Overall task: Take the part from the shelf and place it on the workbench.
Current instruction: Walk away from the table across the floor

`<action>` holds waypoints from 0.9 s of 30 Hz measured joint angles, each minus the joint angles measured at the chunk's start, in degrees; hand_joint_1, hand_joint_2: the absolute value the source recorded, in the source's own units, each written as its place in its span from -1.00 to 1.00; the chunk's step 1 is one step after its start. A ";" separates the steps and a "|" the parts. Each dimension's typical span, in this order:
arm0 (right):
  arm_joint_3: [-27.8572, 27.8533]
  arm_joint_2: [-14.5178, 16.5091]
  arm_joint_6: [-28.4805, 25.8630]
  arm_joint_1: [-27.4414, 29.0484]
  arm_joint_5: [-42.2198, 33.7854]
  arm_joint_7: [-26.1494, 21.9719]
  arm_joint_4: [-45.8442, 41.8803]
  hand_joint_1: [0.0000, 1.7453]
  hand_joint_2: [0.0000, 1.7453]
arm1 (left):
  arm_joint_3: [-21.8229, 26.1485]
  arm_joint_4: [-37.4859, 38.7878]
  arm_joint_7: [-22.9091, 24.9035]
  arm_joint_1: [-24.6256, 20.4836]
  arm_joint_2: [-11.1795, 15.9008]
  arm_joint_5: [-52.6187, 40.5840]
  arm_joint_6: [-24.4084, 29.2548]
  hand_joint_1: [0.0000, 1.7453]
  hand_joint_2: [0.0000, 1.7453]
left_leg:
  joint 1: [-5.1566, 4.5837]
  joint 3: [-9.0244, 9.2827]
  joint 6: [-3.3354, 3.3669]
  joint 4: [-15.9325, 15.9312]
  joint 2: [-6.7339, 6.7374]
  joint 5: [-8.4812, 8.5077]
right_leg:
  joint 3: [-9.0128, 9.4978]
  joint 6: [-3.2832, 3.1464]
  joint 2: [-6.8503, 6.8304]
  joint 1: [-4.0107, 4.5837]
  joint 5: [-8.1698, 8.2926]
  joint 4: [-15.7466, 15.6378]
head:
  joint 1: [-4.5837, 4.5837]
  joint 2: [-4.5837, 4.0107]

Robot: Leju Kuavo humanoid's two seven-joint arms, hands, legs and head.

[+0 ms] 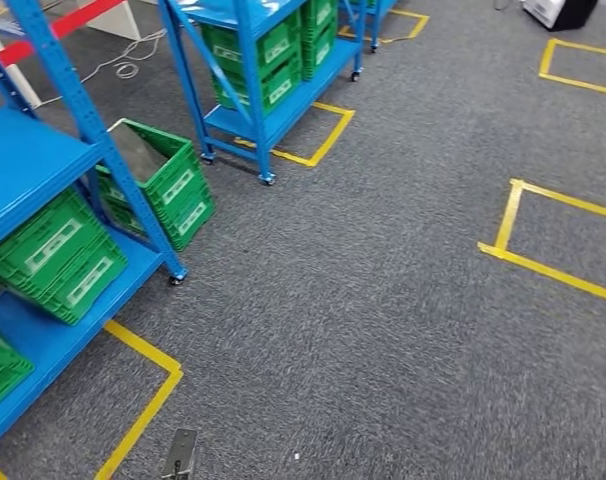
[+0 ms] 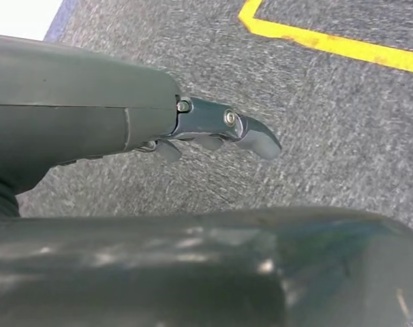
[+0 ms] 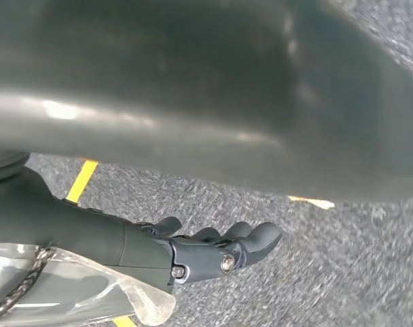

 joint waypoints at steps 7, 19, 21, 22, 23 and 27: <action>0.98 -0.77 -0.01 0.32 1.40 0.44 0.00 -1.00 -1.00 | 0.39 0.00 0.78 -0.27 -0.35 -0.19 -0.02 -1.00 -1.00 | 0.68 0.39 1.56 -0.90 -4.79 0.45 | -7.37 1.49 6.29 -0.62 -7.18 14.90 | 0.34 0.00; 3.09 -1.39 -0.20 0.36 4.15 2.57 0.24 -1.00 -1.00 | 0.44 0.00 2.03 0.28 -0.54 -0.48 -0.20 -1.00 -1.00 | 1.04 -1.71 -1.02 3.84 -8.15 -2.29 | -1.66 -0.57 8.31 -1.15 0.94 1.02 | -0.08 0.00; 3.32 -1.41 -0.21 0.47 4.42 2.78 0.24 -1.00 -1.00 | 0.44 0.00 1.80 0.02 -0.55 -0.56 -0.11 -1.00 -1.00 | 1.03 -5.24 -1.41 11.28 -5.21 -5.74 | -1.52 -1.15 6.52 -0.87 0.68 1.01 | -0.37 0.00; 3.39 -1.43 -0.20 0.55 4.52 2.91 0.24 -1.00 -1.00 | 0.43 0.00 1.63 -0.05 -0.55 -0.68 -0.03 -1.00 -1.00 | 1.09 -7.02 -1.52 14.88 -4.65 -6.99 | -1.44 -1.30 5.59 -0.74 0.55 1.01 | -0.37 0.00; 3.43 -1.45 -0.19 0.59 4.58 2.99 0.24 -1.00 -1.00 | 0.43 0.00 1.46 -0.03 -0.55 -0.84 0.10 -1.00 -1.00 | 1.14 -8.01 -1.53 16.87 -4.41 -7.22 | -1.33 -1.40 4.75 -0.62 0.40 1.01 | -0.37 0.00; 3.45 -1.44 -0.03 0.42 4.59 3.03 0.27 -1.00 -1.00 | 0.43 0.00 1.25 -0.02 -0.43 -1.36 0.60 -1.00 -1.00 | 0.47 -3.09 -0.21 6.65 -1.50 -0.67 | -0.37 -1.27 2.09 -0.14 -0.43 1.00 | -0.35 0.00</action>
